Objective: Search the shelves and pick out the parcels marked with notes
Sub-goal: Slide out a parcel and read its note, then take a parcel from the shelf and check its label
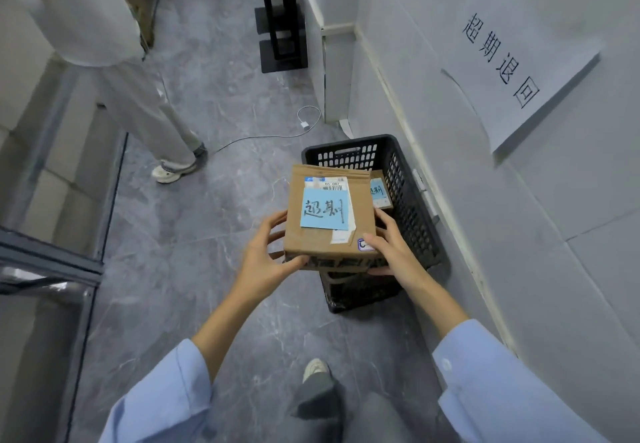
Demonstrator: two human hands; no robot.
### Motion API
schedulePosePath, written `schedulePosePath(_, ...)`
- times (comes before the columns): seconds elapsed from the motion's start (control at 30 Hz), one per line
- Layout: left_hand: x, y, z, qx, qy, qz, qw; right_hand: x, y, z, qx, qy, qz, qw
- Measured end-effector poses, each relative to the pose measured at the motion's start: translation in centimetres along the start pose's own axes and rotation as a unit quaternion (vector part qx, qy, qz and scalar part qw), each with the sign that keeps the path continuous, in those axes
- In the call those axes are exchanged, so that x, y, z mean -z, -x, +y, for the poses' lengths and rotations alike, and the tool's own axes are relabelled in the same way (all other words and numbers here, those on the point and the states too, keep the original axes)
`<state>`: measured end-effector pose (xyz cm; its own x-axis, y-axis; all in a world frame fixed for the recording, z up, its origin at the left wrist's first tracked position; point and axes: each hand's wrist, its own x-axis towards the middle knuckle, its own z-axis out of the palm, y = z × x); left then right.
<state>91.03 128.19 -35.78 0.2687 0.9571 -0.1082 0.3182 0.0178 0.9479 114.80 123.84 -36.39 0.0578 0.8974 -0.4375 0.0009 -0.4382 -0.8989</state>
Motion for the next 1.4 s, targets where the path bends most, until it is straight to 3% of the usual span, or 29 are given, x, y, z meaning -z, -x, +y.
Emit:
schedulePosePath(0.23, -2.4, -7.0, -4.8, 0.015, -0.146, -0.038, 0.988, 3.9, -8.0, 3.5, -0.053, -0.007, 0.044, 0.998)
schedulePosePath(0.37, -4.1, -10.0, -7.2, -0.008, -0.303, -0.011, 0.953, 7.1, -13.1, 5.8, -0.074, 0.010, 0.049, 0.996)
schedulePosePath(0.53, -6.7, -13.5, -11.4, 0.000, -0.390, 0.005, 0.921, 10.2, -19.7, 9.8, -0.104, 0.052, 0.044, 0.992)
schedulePosePath(1.03, -10.1, -19.3, -19.3, 0.082, -0.388, 0.013, 0.918, 8.0, -33.2, 26.2, -0.192, 0.087, -0.023, 0.977)
schedulePosePath(1.4, -10.4, -19.9, -21.6, 0.090, -0.391, 0.015, 0.916, 7.1, -36.0, 30.8, -0.187, 0.117, -0.049, 0.974)
